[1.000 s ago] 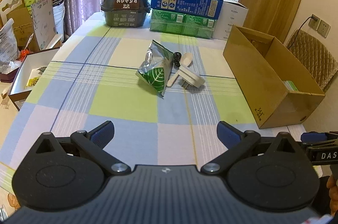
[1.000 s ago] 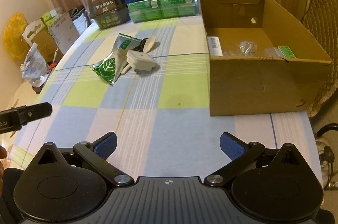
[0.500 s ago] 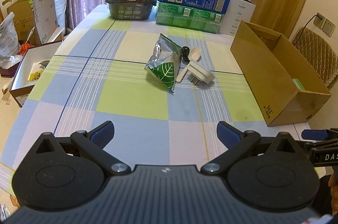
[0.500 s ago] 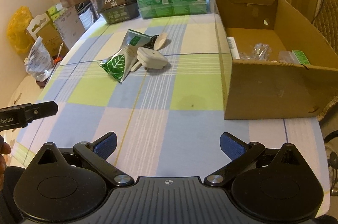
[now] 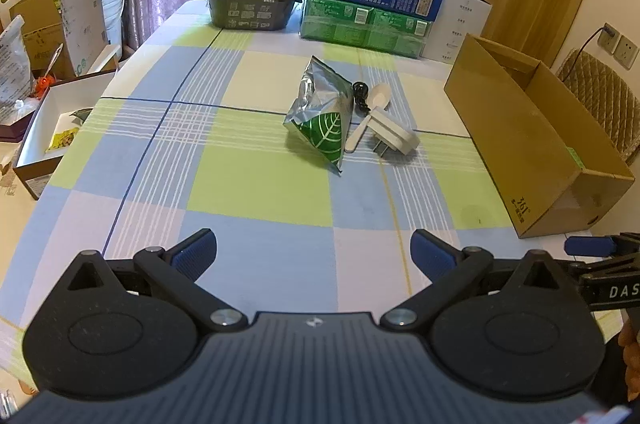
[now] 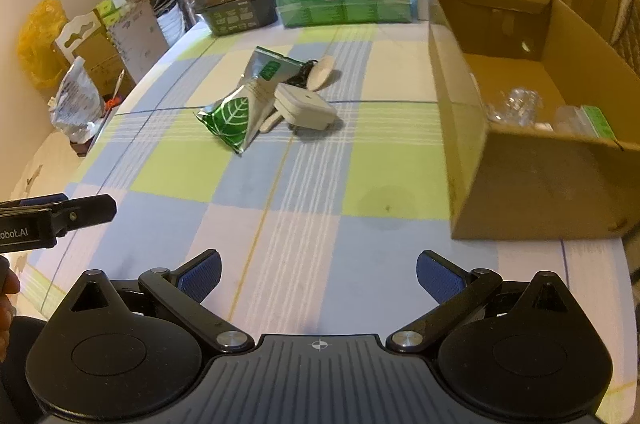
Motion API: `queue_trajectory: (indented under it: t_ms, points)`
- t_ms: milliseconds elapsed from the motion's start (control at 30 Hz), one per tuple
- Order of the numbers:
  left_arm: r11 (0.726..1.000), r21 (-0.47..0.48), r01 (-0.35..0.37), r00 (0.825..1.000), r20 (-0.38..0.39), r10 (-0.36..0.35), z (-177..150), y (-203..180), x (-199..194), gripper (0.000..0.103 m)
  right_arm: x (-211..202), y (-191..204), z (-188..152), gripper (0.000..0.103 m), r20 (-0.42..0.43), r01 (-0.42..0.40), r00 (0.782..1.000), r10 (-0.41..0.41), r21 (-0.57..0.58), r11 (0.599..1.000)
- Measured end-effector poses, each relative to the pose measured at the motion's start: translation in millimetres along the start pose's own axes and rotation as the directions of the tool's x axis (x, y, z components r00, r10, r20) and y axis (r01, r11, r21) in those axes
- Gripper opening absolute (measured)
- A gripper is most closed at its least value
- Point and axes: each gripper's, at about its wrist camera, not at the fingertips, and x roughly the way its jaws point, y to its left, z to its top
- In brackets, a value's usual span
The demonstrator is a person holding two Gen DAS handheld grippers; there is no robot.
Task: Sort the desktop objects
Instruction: 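Withdraw both tools and move them toward the foil bag and night light, then grasp the foil tea bag with the left tool while the right tool grasps the white night light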
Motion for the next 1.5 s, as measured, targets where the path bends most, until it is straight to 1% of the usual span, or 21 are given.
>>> queue_trajectory:
  t_ms: [167, 300, 333, 400, 500, 633, 700, 833, 900, 967, 1067, 1333, 1500]
  points:
    - [0.999, 0.036, 0.009, 1.000, 0.020, -0.010, 10.0, 8.1, 8.5, 0.101, 12.9, 7.0, 16.5, 0.101, 0.025, -0.007, 1.000, 0.009, -0.048, 0.999]
    - [0.998, 0.067, -0.001, 0.999, 0.040, -0.002, 23.8, 13.3, 19.9, 0.101, 28.9, 5.4, 36.7, 0.101, 0.047, -0.012, 0.999, 0.015, -0.078, 0.997]
    - [0.998, 0.068, 0.007, 0.999, 0.039, -0.009, 27.9, 15.2, 23.7, 0.101, 32.9, 3.8, 41.6, 0.101, 0.056, -0.008, 0.998, 0.013, -0.080, 0.997]
    - [0.997, 0.073, 0.020, 0.999, 0.031, -0.023, 36.8, 17.9, 32.8, 0.101, 41.9, 0.6, 52.1, 0.101, 0.064, -0.010, 0.998, 0.015, -0.082, 0.997]
    - [0.994, 0.111, 0.017, 1.000, 0.013, -0.019, 51.0, 18.1, 47.8, 0.101, 58.5, -3.1, 68.0, 0.101, 0.064, -0.022, 0.998, 0.028, -0.089, 0.996]
    - [0.987, 0.156, 0.029, 0.999, -0.029, -0.024, 72.5, 17.2, 71.8, 0.101, 80.5, -6.3, 86.6, 0.101, 0.055, -0.035, 0.998, 0.041, -0.105, 0.994]
    - [0.988, 0.152, 0.032, 0.998, -0.054, -0.024, 83.9, 19.6, 86.2, 0.100, 94.5, -6.7, 95.4, 0.101, 0.039, -0.034, 0.998, 0.039, -0.118, 0.992]
    - [0.986, 0.164, 0.043, 0.997, -0.065, -0.033, 105.2, 25.3, 114.5, 0.100, 119.2, -6.6, 107.2, 0.100, 0.006, -0.045, 0.999, 0.047, -0.142, 0.989]
    - [0.982, 0.181, 0.058, 0.996, -0.081, -0.044, 112.8, 26.2, 128.0, 0.100, 131.0, -6.2, 112.5, 0.098, -0.011, -0.059, 0.998, 0.058, -0.154, 0.986]
    - [0.977, 0.200, 0.073, 0.994, -0.094, -0.055, 119.3, 25.8, 141.8, 0.100, 141.3, -7.4, 117.2, 0.092, -0.024, -0.075, 0.997, 0.072, -0.160, 0.984]
    - [0.971, 0.218, 0.099, 0.990, -0.119, -0.074, 127.1, 25.6, 160.5, 0.100, 155.2, -10.9, 124.7, 0.089, -0.037, -0.107, 0.994, 0.103, -0.161, 0.981]
    - [0.950, 0.261, 0.172, 0.976, -0.176, -0.128, 142.5, 21.3, 197.1, 0.098, 180.3, -18.3, 134.2, 0.083, -0.079, -0.118, 0.991, 0.106, -0.174, 0.978]
    - [0.939, 0.268, 0.216, 0.962, -0.222, -0.158, 147.2, 16.5, 221.5, 0.097, 190.5, -20.7, 136.1, 0.077, -0.089, -0.126, 0.990, 0.111, -0.181, 0.975]
